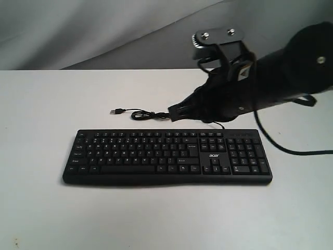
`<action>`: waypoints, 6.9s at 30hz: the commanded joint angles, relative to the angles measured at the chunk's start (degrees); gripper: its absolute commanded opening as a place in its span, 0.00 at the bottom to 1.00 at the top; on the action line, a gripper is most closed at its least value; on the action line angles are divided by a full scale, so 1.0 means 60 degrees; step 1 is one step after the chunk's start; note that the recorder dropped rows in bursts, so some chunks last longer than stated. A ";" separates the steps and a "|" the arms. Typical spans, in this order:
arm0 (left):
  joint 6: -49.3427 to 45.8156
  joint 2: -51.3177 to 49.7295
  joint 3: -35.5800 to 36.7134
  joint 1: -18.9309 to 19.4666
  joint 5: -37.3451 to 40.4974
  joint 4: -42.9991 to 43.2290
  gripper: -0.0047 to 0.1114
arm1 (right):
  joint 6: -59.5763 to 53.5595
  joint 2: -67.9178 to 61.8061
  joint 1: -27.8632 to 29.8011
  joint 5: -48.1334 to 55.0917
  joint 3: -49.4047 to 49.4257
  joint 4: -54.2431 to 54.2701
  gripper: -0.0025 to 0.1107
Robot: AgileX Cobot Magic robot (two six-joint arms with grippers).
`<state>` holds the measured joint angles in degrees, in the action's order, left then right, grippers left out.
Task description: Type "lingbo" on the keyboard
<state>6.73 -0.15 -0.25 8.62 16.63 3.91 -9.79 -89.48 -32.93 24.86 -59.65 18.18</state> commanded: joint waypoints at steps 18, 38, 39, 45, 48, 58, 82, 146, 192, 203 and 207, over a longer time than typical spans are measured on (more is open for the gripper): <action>0.0039 0.0024 0.0041 0.0019 -0.0044 -0.0077 0.04 | -0.0049 -0.3035 -0.0705 -0.0836 -0.1193 0.2143 0.02; 0.0039 0.0024 0.0041 0.0019 -0.0044 -0.0077 0.04 | -0.0016 -0.3685 -0.0709 -0.1798 -0.1193 0.1775 0.02; 0.0039 0.0024 0.0041 0.0019 -0.0044 -0.0077 0.04 | -0.0016 -0.3685 -0.0709 -0.1818 -0.1193 0.1750 0.02; 0.0039 0.0024 0.0041 0.0019 -0.0044 -0.0077 0.04 | -0.0034 -0.3706 -0.0709 -0.2203 -0.1193 0.1750 0.02; 0.0039 0.0024 0.0041 0.0019 -0.0044 -0.0077 0.04 | -0.0034 -0.3834 -0.0709 -0.2237 -0.1193 0.1685 0.02; 0.0039 0.0024 0.0041 0.0019 -0.0044 -0.0077 0.04 | -0.0034 -0.4015 -0.0709 -0.2391 -0.1193 0.1649 0.02; 0.0039 0.0024 0.0041 0.0019 -0.0044 -0.0077 0.04 | -0.0047 -0.4368 -0.0727 -0.2369 -0.1193 0.1792 0.02; 0.0039 0.0024 0.0041 0.0019 -0.0044 -0.0077 0.04 | 0.0384 -0.4595 -0.0894 -0.2553 -0.1193 0.1815 0.02; 0.0039 0.0024 0.0041 0.0019 -0.0044 -0.0077 0.04 | 0.1007 -0.5258 -0.0919 -0.1643 -0.2688 0.0720 0.02; 0.0039 0.0024 0.0041 0.0019 -0.0044 -0.0077 0.04 | 0.1025 -0.5297 -0.0832 -0.1756 -0.2688 0.0633 0.02; 0.0039 0.0024 0.0041 0.0019 -0.0044 -0.0077 0.04 | 0.1098 -0.5345 -0.0810 -0.1715 -0.2688 0.0616 0.02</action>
<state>6.73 -0.15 -0.25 8.62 16.63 3.91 -3.46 -121.38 -38.13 15.07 -75.54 22.48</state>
